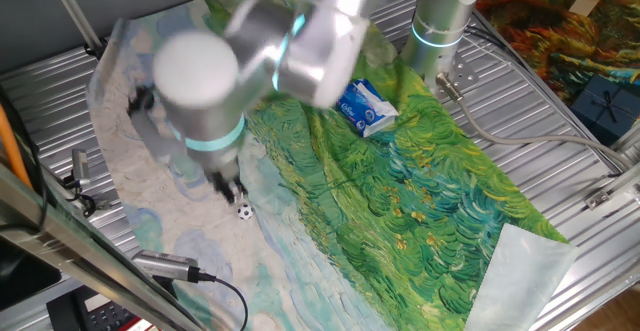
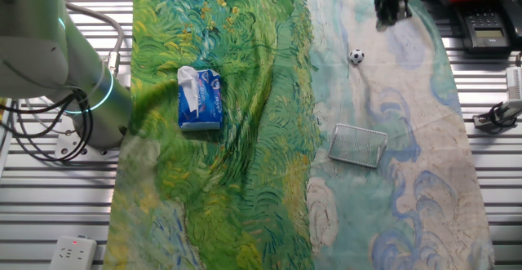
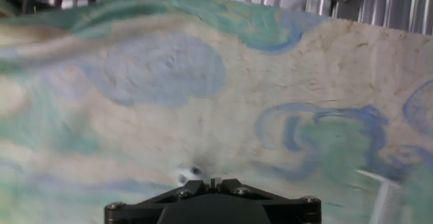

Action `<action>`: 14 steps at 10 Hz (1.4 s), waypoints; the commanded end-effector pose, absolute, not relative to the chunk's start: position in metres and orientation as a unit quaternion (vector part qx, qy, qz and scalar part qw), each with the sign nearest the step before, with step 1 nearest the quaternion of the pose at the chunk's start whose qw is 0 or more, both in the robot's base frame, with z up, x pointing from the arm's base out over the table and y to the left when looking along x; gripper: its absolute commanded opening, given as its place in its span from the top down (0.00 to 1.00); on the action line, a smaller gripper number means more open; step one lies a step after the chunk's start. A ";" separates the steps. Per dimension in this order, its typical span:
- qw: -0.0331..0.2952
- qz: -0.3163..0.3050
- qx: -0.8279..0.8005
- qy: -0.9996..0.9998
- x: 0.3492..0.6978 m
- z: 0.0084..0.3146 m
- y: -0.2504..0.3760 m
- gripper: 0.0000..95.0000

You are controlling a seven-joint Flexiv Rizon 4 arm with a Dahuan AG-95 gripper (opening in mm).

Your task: Push the soccer ball into the goal

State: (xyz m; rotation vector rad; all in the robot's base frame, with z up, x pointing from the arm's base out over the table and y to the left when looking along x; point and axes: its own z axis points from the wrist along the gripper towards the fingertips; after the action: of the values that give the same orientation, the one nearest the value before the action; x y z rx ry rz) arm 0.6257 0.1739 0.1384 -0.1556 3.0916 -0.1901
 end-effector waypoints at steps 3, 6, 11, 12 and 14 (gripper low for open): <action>0.015 0.010 0.032 0.999 0.642 0.104 0.213 1.00; 0.015 0.008 0.027 0.999 0.643 0.100 0.214 1.00; -0.045 -0.024 0.000 0.999 0.643 0.100 0.214 1.00; -0.050 -0.029 -0.010 0.998 0.643 0.100 0.214 1.00; -0.070 -0.012 -0.020 0.997 0.643 0.100 0.214 1.00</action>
State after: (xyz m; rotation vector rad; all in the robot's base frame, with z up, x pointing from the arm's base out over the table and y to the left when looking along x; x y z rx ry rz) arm 0.6428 0.2138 0.0995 -0.0415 3.2165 0.0159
